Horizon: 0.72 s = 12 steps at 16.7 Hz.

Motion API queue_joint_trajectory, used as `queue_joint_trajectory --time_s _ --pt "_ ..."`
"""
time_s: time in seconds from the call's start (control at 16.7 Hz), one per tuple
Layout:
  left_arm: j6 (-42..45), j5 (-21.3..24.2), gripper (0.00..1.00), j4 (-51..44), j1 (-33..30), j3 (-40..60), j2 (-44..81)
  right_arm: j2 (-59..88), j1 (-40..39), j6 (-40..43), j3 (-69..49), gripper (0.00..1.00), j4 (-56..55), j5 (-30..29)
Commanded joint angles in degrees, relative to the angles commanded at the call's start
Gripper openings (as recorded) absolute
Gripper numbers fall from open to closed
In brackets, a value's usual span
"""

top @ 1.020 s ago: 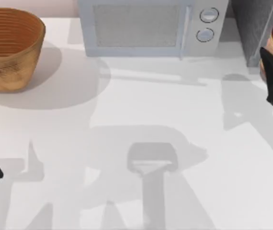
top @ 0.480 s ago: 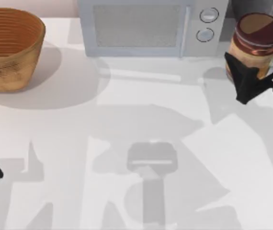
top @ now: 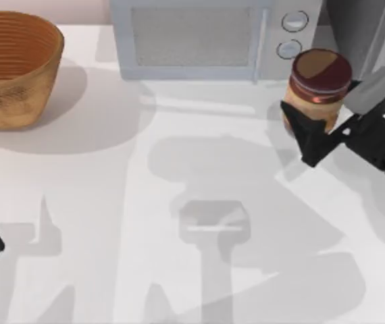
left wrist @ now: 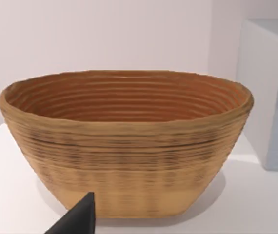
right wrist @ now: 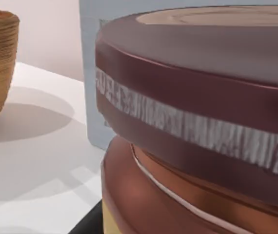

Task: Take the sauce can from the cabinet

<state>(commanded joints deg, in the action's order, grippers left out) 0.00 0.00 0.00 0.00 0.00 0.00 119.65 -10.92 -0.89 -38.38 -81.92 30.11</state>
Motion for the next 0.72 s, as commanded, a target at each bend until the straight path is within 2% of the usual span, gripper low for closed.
queue_joint_trajectory --time_s 0.72 --pt "0.0 0.0 1.0 0.0 0.0 0.0 0.0 4.67 -0.9 -0.11 -2.77 0.0 -1.78 0.34"
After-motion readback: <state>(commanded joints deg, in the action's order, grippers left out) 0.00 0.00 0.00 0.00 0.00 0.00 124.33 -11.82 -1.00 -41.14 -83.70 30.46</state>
